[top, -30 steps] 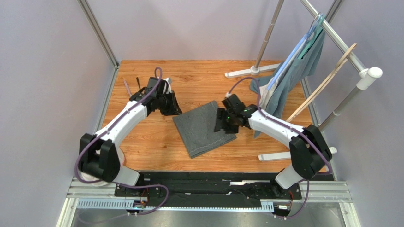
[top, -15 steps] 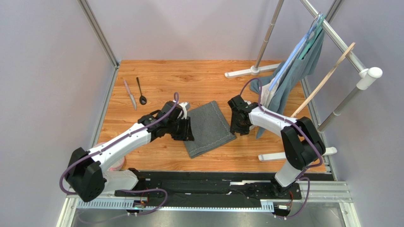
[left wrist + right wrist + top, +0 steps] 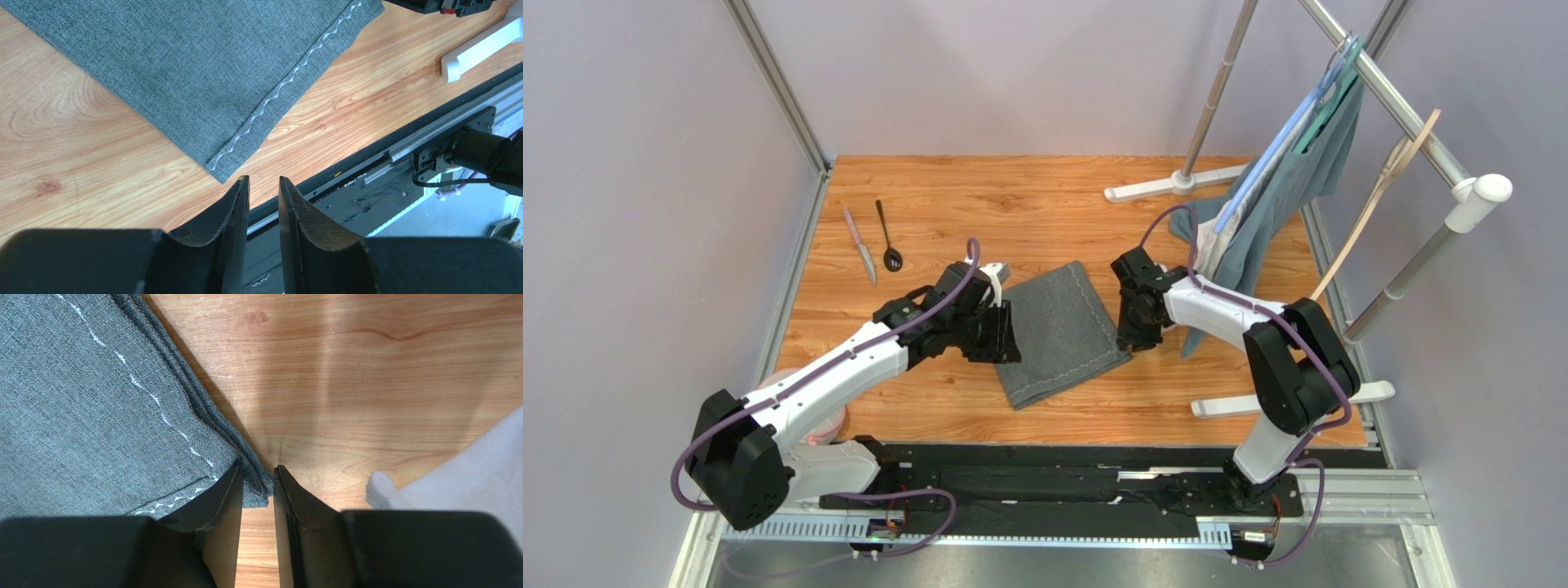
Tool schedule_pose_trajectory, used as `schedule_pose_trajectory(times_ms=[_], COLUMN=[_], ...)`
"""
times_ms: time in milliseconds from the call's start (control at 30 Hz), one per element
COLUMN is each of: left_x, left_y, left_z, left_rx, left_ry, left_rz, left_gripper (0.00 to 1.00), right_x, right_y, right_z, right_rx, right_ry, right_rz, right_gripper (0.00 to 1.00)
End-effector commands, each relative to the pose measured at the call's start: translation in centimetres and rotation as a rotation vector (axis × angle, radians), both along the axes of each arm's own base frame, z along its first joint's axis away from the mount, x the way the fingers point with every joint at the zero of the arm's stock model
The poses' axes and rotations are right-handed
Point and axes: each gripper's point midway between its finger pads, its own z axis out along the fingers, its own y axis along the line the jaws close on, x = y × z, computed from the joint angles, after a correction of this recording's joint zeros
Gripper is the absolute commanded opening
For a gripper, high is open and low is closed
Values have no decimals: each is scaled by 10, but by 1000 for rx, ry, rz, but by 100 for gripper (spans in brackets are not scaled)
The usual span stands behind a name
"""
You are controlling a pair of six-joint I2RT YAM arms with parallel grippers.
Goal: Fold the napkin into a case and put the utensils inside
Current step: Fold the top corner of the square-folded napkin at the center of the board.
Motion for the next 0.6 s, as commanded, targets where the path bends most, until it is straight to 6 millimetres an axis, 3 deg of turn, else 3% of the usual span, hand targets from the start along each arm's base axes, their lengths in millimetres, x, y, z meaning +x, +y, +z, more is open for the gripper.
schedule_pose_trajectory(times_ms=[0,133,333,467,567], left_x=[8,9,18,27,37], left_y=[-3,-2,10,12,22], left_z=[8,9,7,18,23], left_rx=[1,9,48,3,-11], left_ry=[-28,-32,-46,-62,-60], left_rz=[-2,6,66,98,135], left_gripper=[33,33,36,37,38], right_x=[7,7,10,10,7], right_y=[9,9,5,4,26], right_z=[12,17,38,50,55], right_rx=[58,61,-2,-46,37], right_ry=[-51,-63,-106,-127,-123], right_rz=[4,1,25,54,107], right_gripper=[21,4,0,0,0])
